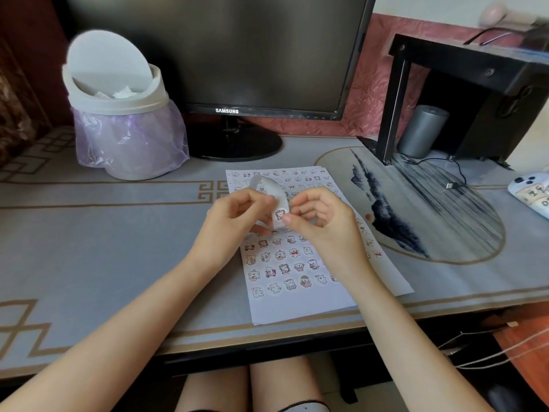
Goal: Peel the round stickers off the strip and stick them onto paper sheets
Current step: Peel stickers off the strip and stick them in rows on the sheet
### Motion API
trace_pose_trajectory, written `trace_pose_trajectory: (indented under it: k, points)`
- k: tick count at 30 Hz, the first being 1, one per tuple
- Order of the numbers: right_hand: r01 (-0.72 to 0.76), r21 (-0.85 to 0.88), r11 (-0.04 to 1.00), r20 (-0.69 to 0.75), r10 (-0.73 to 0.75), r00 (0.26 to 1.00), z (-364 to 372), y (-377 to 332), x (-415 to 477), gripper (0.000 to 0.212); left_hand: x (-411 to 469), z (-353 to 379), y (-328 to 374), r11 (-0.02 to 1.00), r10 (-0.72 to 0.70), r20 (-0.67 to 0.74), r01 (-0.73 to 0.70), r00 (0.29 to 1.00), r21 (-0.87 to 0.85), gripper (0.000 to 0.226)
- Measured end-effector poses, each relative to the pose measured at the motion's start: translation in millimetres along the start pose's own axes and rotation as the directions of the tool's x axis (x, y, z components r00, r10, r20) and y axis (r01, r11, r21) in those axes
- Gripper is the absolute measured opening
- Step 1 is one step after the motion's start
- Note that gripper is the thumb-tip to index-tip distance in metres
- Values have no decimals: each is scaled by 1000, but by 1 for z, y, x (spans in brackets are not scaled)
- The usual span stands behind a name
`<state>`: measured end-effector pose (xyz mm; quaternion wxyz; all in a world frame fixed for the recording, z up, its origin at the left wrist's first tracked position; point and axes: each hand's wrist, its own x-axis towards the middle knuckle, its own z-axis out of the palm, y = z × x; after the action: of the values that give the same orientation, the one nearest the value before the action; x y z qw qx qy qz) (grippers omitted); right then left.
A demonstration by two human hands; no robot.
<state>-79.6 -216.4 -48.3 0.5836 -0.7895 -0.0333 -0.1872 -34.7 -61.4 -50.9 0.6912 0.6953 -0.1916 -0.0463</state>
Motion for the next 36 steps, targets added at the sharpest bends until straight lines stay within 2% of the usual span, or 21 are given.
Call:
trace_pose_trajectory:
  k: [18, 36]
  points:
    - [26, -100, 995, -11, -27, 1000, -2, 2, -1, 15, 0, 0, -3, 997, 21, 57, -25, 998, 78, 12]
    - [40, -140, 989, 10, -40, 999, -2, 1, -3, 12, -1, 0, -3, 993, -23, 36, 19, 999, 116, 14]
